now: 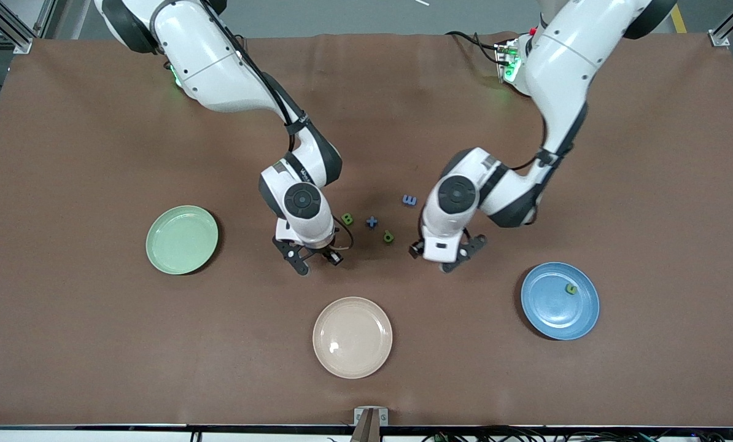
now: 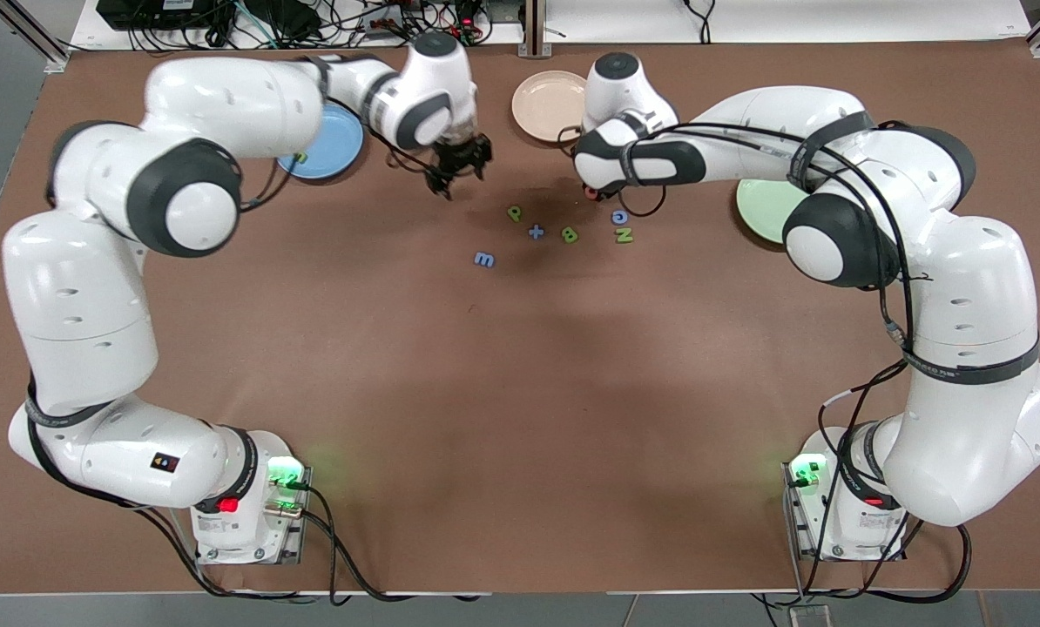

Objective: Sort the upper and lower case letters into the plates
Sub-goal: 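Grasp the green p with the left gripper while the right carries Q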

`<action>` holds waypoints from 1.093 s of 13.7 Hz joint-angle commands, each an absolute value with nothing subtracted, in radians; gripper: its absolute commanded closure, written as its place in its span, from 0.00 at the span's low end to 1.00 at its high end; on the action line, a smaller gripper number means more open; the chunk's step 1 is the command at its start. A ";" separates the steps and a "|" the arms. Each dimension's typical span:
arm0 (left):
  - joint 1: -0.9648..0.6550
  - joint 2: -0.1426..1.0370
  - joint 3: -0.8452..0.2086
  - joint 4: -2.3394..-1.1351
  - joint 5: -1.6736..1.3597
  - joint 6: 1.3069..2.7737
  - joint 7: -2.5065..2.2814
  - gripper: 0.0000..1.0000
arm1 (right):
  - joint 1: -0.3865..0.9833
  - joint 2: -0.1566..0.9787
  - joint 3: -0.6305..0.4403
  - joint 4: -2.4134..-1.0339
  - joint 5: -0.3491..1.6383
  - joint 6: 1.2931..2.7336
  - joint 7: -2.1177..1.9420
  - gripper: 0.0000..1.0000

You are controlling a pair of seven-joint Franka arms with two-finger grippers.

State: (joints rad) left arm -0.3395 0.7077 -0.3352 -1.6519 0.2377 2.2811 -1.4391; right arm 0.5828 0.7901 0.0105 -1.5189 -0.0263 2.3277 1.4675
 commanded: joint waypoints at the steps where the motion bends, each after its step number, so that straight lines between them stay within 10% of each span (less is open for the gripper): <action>1: -0.400 0.813 -0.327 -1.543 0.242 2.278 -1.564 0.21 | 0.517 0.714 0.021 -1.525 -0.034 2.231 1.341 1.00; 9: -0.471 0.870 -0.319 -1.485 0.239 2.286 -1.660 0.31 | 0.263 0.333 0.026 -1.960 -0.025 2.247 0.849 1.00; 15: -0.457 0.855 -0.319 -1.485 0.252 2.284 -1.641 0.91 | 0.106 0.230 0.025 -2.241 -0.025 2.423 0.585 1.00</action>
State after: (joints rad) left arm -0.4586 0.8569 -0.3288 -1.4969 0.2378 2.2905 -1.6464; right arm 0.1365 0.2944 0.0053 -2.1190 -0.0246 2.3489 0.6251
